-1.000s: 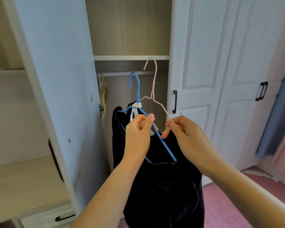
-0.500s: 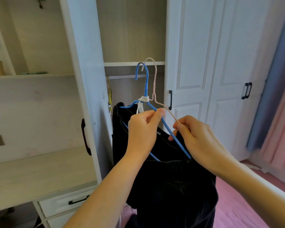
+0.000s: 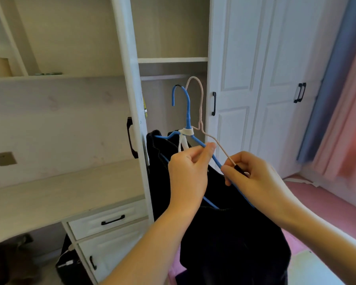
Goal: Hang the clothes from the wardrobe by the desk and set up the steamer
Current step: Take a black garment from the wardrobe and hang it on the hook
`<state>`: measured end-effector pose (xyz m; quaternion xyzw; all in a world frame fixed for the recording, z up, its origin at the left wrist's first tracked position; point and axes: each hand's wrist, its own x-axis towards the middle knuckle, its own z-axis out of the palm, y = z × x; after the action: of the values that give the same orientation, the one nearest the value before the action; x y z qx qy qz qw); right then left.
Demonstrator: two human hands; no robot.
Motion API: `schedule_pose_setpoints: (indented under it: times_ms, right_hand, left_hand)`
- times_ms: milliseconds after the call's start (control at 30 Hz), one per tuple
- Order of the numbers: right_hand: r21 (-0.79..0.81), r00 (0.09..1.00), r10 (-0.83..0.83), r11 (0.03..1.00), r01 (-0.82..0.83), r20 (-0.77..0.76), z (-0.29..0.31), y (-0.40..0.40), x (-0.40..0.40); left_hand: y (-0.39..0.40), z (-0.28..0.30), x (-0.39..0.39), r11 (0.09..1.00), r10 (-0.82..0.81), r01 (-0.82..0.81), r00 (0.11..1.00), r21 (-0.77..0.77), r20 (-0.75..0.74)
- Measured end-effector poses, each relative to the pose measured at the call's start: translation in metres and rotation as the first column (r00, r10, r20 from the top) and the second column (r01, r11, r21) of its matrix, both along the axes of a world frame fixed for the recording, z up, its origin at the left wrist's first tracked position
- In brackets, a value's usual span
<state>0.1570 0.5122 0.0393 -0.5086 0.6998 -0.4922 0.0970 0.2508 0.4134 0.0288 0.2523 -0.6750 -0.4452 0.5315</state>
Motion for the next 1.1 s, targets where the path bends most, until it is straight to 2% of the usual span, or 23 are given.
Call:
schedule_pose_setpoints:
  times_ms: [67, 133, 200, 267, 333, 400, 667, 833, 1100]
  right_hand:
    - [-0.006, 1.000, -0.007, 1.000, 0.007, 0.000, -0.006, 0.010, 0.018]
    - [-0.013, 1.000, -0.017, 1.000, 0.018, 0.018, -0.010, 0.023, 0.038]
    - [-0.013, 0.999, -0.031, 0.999, 0.031, 0.018, -0.016, 0.038, 0.057]
    - [-0.015, 0.999, -0.039, 0.999, 0.039, -0.004, -0.022, 0.055, 0.076]
    - [-0.008, 0.999, -0.037, 0.999, 0.037, -0.024, -0.026, 0.071, 0.093]
    - [0.008, 0.999, -0.026, 1.000, 0.026, -0.035, -0.027, 0.087, 0.108]
    - [-0.011, 0.997, 0.065, 0.998, -0.065, -0.032, 0.002, 0.141, 0.149]
    - [0.005, 0.988, 0.153, 0.988, -0.153, -0.007, 0.020, 0.152, 0.158]
    - [0.062, 0.958, 0.286, 0.956, -0.286, 0.012, 0.012, 0.149, 0.178]
  left_hand:
    - [0.013, -0.004, 0.018, 0.996, -0.040, 0.041, 0.999, 0.074, -0.024]
    - [0.026, -0.004, 0.037, 0.967, -0.101, 0.121, 0.990, 0.226, -0.098]
    - [0.033, 0.000, 0.056, 0.883, -0.146, 0.227, 0.965, 0.411, -0.220]
    - [0.039, 0.005, 0.077, 0.785, -0.187, 0.321, 0.938, 0.530, -0.291]
    - [0.050, 0.007, 0.097, 0.673, -0.259, 0.446, 0.890, 0.591, -0.376]
    - [0.063, 0.007, 0.113, 0.616, -0.290, 0.510, 0.856, 0.601, -0.429]
    - [0.117, 0.021, 0.165, 0.699, -0.327, 0.534, 0.830, 0.476, -0.451]
    - [0.134, 0.029, 0.186, 0.781, -0.292, 0.474, 0.853, 0.406, -0.433]
    - [0.148, 0.019, 0.214, 0.662, -0.234, 0.533, 0.815, 0.527, -0.530]
